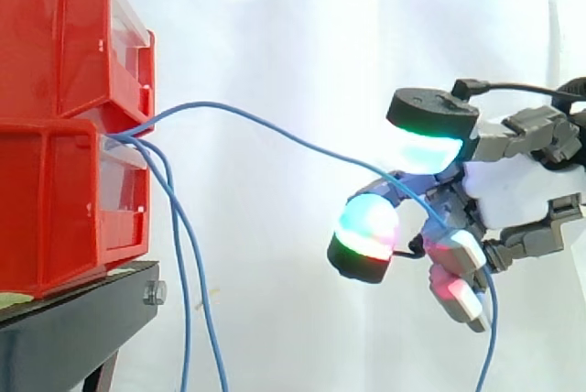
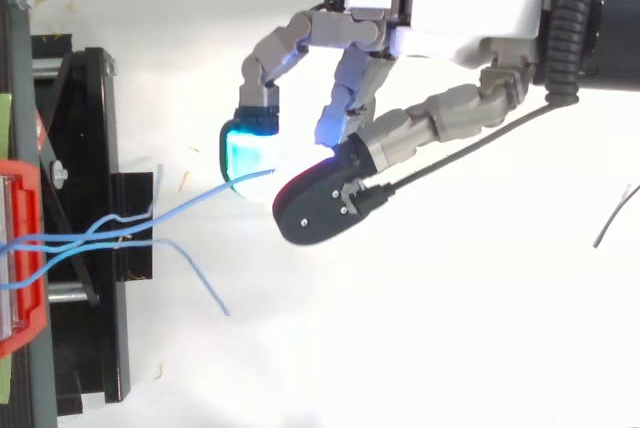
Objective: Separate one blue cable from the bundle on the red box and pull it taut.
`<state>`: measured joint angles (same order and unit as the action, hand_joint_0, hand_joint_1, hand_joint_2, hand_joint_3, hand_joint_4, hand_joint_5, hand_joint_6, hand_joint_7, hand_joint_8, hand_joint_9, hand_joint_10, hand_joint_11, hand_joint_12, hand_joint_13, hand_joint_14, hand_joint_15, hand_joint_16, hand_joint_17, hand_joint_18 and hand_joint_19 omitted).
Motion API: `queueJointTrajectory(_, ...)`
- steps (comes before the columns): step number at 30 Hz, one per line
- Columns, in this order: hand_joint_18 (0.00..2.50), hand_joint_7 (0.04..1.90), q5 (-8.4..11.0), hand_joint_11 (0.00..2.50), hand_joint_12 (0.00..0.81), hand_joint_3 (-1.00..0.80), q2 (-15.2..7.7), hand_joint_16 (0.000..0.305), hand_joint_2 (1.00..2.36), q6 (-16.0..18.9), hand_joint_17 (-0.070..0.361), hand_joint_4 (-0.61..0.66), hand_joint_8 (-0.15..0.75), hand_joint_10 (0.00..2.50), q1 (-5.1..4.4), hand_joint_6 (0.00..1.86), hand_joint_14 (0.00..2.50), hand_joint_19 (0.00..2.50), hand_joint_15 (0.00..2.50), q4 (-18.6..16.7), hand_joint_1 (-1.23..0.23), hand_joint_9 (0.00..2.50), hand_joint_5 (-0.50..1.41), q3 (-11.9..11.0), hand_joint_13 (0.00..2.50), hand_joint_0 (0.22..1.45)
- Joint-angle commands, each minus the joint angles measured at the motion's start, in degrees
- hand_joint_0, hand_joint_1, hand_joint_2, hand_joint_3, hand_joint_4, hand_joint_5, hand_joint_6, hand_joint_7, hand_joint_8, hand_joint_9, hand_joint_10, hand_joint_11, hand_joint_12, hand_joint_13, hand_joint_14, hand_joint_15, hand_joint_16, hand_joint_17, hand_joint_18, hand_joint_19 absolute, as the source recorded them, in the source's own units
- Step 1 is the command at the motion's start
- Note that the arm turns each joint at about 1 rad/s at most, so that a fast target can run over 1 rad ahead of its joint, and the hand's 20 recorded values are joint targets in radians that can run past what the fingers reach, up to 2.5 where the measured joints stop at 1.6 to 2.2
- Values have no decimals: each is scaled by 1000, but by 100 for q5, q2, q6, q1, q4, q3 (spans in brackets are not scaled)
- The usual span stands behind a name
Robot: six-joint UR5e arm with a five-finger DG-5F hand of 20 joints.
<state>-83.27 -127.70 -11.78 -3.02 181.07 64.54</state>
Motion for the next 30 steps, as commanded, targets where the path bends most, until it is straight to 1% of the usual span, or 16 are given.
queueJointTrajectory(1,992,815,4,646,438,-427,0,57,1005,-9,129,95,289,29,-58,828,23,596,570,8,-703,1198,-85,-90,1059,555)
queueJointTrajectory(3,990,827,4,651,435,-414,0,57,1006,-9,128,96,291,28,-67,838,22,595,568,8,-730,1188,-87,-205,1054,562)
queueJointTrajectory(5,987,823,4,649,431,-405,0,57,1007,-17,128,92,291,29,-76,848,23,590,563,8,-740,1188,-90,-249,1049,565)
queueJointTrajectory(6,986,813,4,654,431,-402,0,57,1007,-35,127,97,289,27,-102,850,24,597,572,25,-745,1188,-90,-301,1048,567)
queueJointTrajectory(7,987,807,4,661,429,-399,0,57,1007,-44,127,95,289,28,-120,856,22,588,573,34,-752,1187,-91,-319,1049,569)
queueJointTrajectory(10,983,790,-5,655,430,-401,0,56,1006,-35,127,101,288,29,-129,861,22,595,578,51,-748,1187,-91,-336,1051,565)
queueJointTrajectory(12,984,763,4,655,433,-426,0,57,1006,-26,129,103,287,28,-129,862,23,601,571,60,-688,1189,-89,-336,1053,545)
queueJointTrajectory(14,992,778,-5,623,444,-459,0,59,1003,-17,133,103,288,25,-129,849,21,592,565,60,-601,1201,-82,-336,1058,520)
queueJointTrajectory(17,985,805,-5,632,444,-457,0,59,1003,0,133,97,296,27,-129,841,21,597,566,69,-563,1218,-75,-336,1057,524)
queueJointTrajectory(22,970,852,-13,654,438,-364,61,57,1009,-9,128,84,291,28,-138,860,23,599,564,139,-656,1219,-77,-345,1044,560)
queueJointTrajectory(23,997,857,-22,642,450,-351,88,60,1009,-17,135,95,300,26,-138,865,21,575,558,166,-673,1223,-76,-345,1055,564)
queueJointTrajectory(26,1027,816,-22,654,468,-277,105,63,1011,-9,142,115,321,27,-138,901,20,559,554,218,-751,1222,-78,-345,1064,573)
queueJointTrajectory(28,1011,788,-22,668,457,-234,114,61,1014,-17,137,123,311,28,-138,927,22,563,554,245,-825,1209,-79,-345,1049,597)
queueJointTrajectory(30,1005,792,-22,682,446,-204,114,59,1017,-17,133,109,314,29,-129,936,21,568,563,245,-849,1230,-76,-345,1049,611)
